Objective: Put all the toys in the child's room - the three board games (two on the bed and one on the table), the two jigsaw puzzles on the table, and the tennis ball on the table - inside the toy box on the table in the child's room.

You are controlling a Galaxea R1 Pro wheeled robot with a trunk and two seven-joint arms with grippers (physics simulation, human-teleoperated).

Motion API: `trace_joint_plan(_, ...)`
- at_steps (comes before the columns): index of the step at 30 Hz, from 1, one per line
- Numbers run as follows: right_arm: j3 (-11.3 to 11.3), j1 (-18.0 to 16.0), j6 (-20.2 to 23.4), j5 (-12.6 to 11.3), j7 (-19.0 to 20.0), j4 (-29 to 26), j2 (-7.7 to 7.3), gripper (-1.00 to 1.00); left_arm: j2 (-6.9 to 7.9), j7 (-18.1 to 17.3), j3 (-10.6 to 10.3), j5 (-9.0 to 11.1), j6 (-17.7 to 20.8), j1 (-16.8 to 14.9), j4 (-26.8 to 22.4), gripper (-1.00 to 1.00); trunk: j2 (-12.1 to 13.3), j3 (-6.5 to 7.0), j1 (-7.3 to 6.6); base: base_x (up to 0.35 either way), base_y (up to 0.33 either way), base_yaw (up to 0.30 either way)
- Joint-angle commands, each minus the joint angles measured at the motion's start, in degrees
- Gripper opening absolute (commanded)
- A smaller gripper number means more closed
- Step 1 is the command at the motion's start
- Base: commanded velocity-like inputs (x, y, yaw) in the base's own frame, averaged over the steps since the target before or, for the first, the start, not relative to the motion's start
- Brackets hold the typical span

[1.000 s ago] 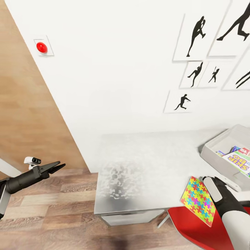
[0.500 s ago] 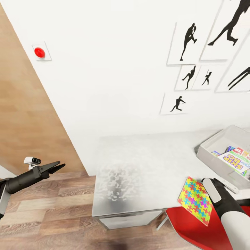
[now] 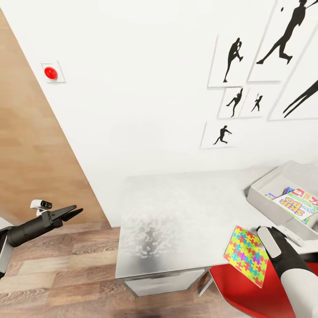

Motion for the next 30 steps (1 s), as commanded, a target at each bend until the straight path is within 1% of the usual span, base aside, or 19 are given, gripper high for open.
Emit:
trace_joint_plan(1,0.02,-0.04,0.12,-0.24,-0.28,-0.11,-0.01,1.0,0.01,-0.24,0.0,-0.06,0.61,-0.04,-0.01,1.0,-0.1,-0.01,0.04,0.0,0.0,-0.004)
trace_joint_plan(7,0.05,-0.03,-0.24,-0.26,-0.28,-0.76,-0.03,1.0,0.01,-0.24,0.0,-0.06,0.61,-0.04,-0.01,1.0,-0.1,0.53,0.04,0.0,0.0,-0.001)
trace_joint_plan(17,0.25,0.5,0.23,-0.33,-0.5,-6.34,-0.09,1.0,0.01,-0.24,0.0,-0.06,0.61,-0.04,-0.01,1.0,-0.1,1.43,0.04,0.0,0.0,0.0)
trace_joint_plan(23,0.2,1.03,0.62,-0.41,-0.52,-8.26,-0.09,1.0,0.01,-0.24,0.0,-0.06,0.61,-0.04,-0.01,1.0,-0.1,1.96,0.04,0.0,0.0,0.0)
trace_joint_plan(30,0.13,2.19,2.24,-0.86,-0.41,-12.76,0.05,1.0,0.01,-0.24,0.0,-0.07,0.61,-0.04,-0.01,1.0,-0.1,2.59,0.04,0.0,0.0,0.0)
